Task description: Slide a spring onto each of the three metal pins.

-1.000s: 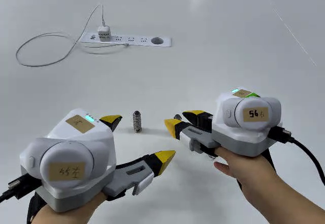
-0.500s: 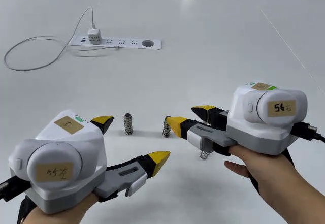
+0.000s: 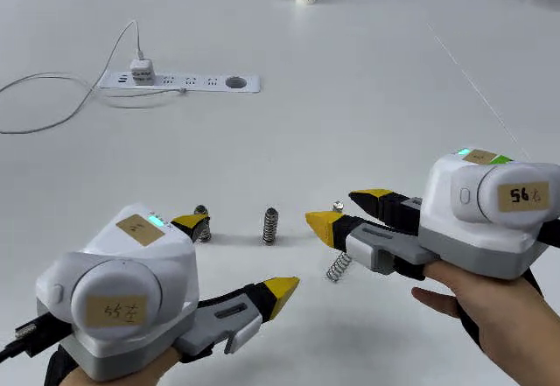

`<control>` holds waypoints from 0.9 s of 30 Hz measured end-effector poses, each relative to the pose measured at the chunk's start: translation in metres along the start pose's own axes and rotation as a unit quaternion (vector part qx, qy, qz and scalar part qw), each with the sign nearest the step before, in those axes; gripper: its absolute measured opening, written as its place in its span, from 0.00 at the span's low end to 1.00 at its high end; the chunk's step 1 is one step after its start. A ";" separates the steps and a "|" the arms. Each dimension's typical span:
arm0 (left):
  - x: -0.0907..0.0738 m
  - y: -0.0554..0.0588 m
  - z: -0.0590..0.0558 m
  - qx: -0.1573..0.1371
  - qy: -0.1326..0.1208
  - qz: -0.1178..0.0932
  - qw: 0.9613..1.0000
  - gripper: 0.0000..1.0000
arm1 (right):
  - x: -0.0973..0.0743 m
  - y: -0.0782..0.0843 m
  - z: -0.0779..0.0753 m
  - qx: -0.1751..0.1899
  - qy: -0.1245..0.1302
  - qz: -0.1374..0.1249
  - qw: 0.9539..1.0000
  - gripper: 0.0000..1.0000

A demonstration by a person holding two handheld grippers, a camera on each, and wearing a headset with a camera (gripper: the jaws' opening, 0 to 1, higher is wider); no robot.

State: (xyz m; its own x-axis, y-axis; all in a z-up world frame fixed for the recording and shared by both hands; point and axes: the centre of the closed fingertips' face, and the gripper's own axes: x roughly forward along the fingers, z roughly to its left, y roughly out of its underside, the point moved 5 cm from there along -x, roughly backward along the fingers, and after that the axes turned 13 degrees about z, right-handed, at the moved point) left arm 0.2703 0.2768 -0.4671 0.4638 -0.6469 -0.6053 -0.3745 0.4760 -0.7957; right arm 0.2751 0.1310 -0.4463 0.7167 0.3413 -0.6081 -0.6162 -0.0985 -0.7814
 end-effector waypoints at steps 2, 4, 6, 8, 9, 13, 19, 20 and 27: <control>0.004 0.000 -0.004 0.000 0.005 0.003 1.000 0.69 | -0.004 0.002 -0.004 0.001 0.002 0.000 1.000 0.40; 0.008 0.000 -0.008 0.004 0.011 0.006 1.000 0.68 | -0.006 0.004 -0.009 0.004 0.004 0.003 1.000 0.41; 0.012 0.000 -0.012 0.007 0.016 0.010 1.000 0.67 | -0.009 0.007 -0.014 0.005 0.008 0.005 1.000 0.41; 0.015 0.000 -0.014 0.009 0.019 0.012 1.000 0.66 | -0.011 0.009 -0.017 0.005 0.010 0.006 1.000 0.42; 0.018 -0.001 -0.016 0.010 0.022 0.013 1.000 0.65 | -0.013 0.011 -0.019 0.005 0.010 0.008 1.000 0.42; 0.025 -0.002 -0.022 0.015 0.030 0.015 0.999 0.62 | -0.018 0.015 -0.025 0.004 0.007 0.012 1.000 0.42; 0.040 -0.004 -0.029 0.012 0.045 0.019 0.999 0.55 | -0.025 0.021 -0.030 0.002 -0.005 0.015 1.000 0.42; 0.042 -0.004 -0.030 0.012 0.047 0.019 0.999 0.54 | -0.026 0.022 -0.031 0.002 -0.005 0.016 1.000 0.42; 0.059 -0.005 -0.038 0.013 0.057 0.025 0.998 0.47 | -0.030 0.031 -0.034 -0.011 -0.016 0.022 1.000 0.42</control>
State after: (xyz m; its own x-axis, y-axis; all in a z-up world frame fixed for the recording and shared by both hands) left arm 0.2687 0.2135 -0.4978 0.3497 -0.6848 -0.6393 -0.3738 0.5237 -0.7655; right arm 0.2454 0.0855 -0.4568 0.6785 0.3662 -0.6368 -0.6388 -0.1340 -0.7577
